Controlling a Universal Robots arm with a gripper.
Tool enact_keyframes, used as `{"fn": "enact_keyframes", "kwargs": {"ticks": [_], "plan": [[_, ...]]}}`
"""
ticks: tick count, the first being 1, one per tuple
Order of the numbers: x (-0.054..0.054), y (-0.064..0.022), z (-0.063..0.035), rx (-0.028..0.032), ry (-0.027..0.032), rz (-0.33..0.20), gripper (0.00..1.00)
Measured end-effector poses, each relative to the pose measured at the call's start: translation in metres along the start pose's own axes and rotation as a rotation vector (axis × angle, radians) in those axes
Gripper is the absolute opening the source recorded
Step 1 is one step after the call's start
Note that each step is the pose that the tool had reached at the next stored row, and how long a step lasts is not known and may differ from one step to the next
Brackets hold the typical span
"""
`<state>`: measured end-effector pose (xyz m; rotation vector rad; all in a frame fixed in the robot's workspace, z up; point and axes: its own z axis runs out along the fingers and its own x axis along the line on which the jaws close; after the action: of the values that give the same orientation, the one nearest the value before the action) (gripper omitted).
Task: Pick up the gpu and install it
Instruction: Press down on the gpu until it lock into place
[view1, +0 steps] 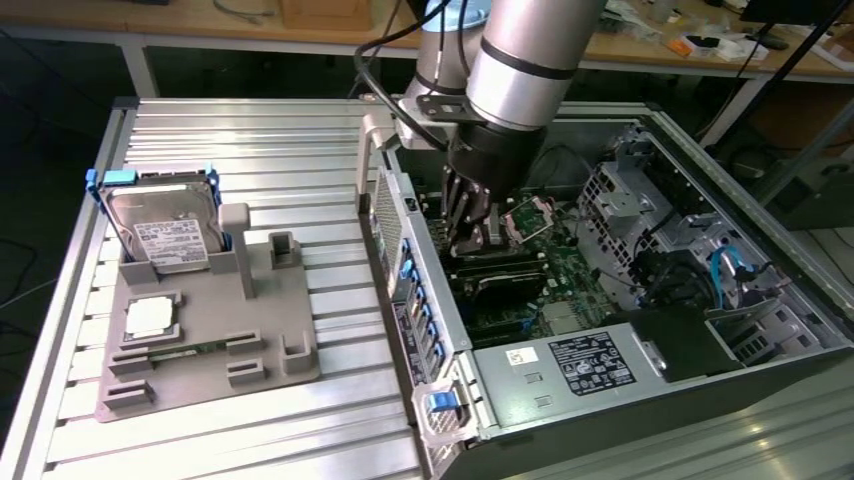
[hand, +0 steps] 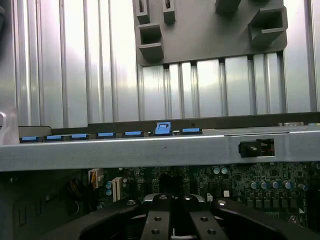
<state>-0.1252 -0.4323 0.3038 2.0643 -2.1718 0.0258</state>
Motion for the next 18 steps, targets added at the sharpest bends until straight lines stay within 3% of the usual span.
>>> {"fn": "enact_keyframes", "kwargs": {"ticks": [5,10,11,16,17,18], "plan": [[0.0004,0.0067,-0.0005,0.0001,-0.0001,0.0,0.11],[0.0005,0.0074,-0.0005,-0.0023,0.0008,0.0,0.11],[0.0004,0.0072,-0.0005,-0.0083,0.0002,-0.001,0.11],[0.0004,0.0061,-0.0006,-0.0596,-0.0028,-0.007,0.11],[0.0004,0.0062,-0.0007,-0.0642,-0.0027,-0.007,0.11],[0.0005,0.0063,-0.0007,-0.0649,-0.0026,-0.007,0.11]]}}
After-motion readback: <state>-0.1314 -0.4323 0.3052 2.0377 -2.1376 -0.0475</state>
